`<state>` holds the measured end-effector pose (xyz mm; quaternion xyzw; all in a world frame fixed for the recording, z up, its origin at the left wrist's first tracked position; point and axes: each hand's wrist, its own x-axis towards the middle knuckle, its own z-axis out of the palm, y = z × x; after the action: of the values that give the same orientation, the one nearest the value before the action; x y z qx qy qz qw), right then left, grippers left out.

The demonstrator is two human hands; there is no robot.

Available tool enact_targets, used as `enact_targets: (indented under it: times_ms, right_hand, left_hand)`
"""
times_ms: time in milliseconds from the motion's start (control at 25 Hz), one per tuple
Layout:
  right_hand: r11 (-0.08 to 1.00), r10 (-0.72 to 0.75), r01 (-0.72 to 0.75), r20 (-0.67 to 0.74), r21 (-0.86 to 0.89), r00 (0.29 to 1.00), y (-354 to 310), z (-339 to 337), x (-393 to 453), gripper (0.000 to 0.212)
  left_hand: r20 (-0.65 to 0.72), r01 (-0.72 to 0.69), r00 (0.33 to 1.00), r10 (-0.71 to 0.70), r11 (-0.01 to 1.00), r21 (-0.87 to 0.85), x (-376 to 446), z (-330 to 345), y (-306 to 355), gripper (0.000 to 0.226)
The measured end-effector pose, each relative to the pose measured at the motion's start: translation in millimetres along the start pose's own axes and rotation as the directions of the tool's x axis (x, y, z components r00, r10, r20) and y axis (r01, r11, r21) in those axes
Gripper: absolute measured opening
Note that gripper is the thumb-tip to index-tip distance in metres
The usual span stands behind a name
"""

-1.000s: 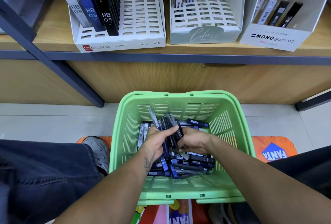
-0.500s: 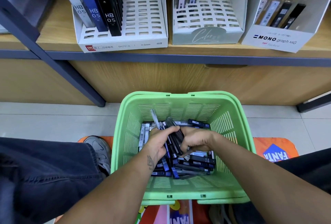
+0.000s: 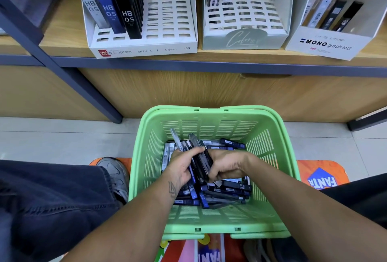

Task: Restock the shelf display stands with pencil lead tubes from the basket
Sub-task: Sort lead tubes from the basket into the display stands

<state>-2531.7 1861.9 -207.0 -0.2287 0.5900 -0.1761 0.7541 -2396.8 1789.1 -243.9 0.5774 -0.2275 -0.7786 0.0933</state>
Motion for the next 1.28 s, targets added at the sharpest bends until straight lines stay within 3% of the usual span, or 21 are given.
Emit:
enact_targets:
  times_ms: [240, 440, 560, 680, 880, 1080, 1280]
  right_hand:
    - [0.997, -0.076, 0.076, 0.019, -0.002, 0.997, -2, 11, -2, 0.062]
    - [0.955, -0.023, 0.023, -0.003, 0.296, 1.0, 18, -4, 6, 0.059]
    - [0.968, 0.046, -0.045, 0.003, 0.246, 0.999, 35, -2, 14, 0.048]
    - [0.94, 0.044, -0.045, 0.012, 0.337, 0.999, 45, 0, 22, 0.03]
    - [0.943, 0.025, -0.007, -0.049, 0.331, 0.999, 54, -1, 23, 0.024]
    - [0.914, -0.022, 0.067, -0.117, 0.401, 0.993, 54, 7, 26, 0.046]
    - [0.953, 0.004, 0.029, -0.11, 0.302, 0.994, 55, 3, 26, 0.041]
  left_hand:
    - [-0.003, -0.021, 1.0, 0.021, 1.0, 0.014, 2, -1, 2, 0.071]
    - [-0.017, -0.049, 0.999, 0.049, 0.999, 0.011, 4, -3, 4, 0.065]
    - [-0.012, -0.055, 0.998, 0.054, 0.998, -0.011, 4, -3, 3, 0.061]
    - [-0.001, -0.05, 0.999, 0.05, 0.998, -0.04, 4, -2, 4, 0.057]
    - [0.039, -0.018, 0.999, 0.021, 0.997, -0.076, 5, -2, 4, 0.047]
    - [0.038, 0.007, 0.999, -0.003, 0.994, -0.105, 4, 0, 1, 0.037]
    - [0.04, 0.0, 0.999, 0.003, 0.998, -0.058, 6, -1, 2, 0.046]
